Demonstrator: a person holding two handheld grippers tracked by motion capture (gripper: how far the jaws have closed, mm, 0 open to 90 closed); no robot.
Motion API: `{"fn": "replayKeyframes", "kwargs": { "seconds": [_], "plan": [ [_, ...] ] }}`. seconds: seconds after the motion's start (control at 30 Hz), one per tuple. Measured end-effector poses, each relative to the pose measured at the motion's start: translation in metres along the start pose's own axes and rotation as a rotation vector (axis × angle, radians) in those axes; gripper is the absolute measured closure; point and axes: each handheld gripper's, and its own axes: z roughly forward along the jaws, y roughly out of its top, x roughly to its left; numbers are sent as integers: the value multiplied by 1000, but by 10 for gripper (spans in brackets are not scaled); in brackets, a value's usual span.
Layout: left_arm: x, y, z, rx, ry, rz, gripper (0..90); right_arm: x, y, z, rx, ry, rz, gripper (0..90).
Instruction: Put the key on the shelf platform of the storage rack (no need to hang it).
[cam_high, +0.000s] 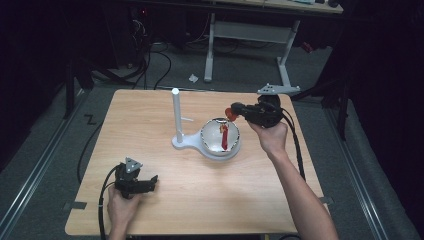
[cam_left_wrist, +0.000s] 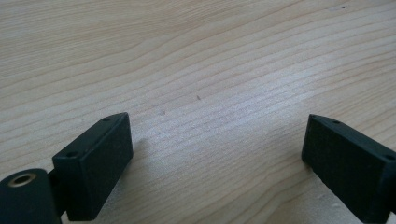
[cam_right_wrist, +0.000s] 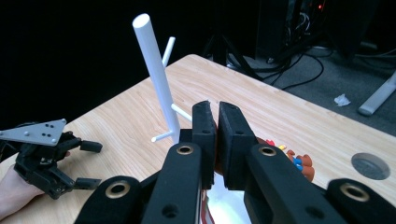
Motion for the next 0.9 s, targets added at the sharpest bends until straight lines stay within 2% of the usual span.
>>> {"fn": "replayKeyframes", "kwargs": {
  "seconds": [0.37,0.63,0.9],
  "plan": [
    [0,0,0,-1,0,-1,92,-4,-8,26,28,-3,22,862],
    [0,0,0,0,0,0,92,-7,-29,44,66,12,52,862],
    [0,0,0,-1,1,0,92,-8,-46,61,111,4,58,861]
  ]
}}
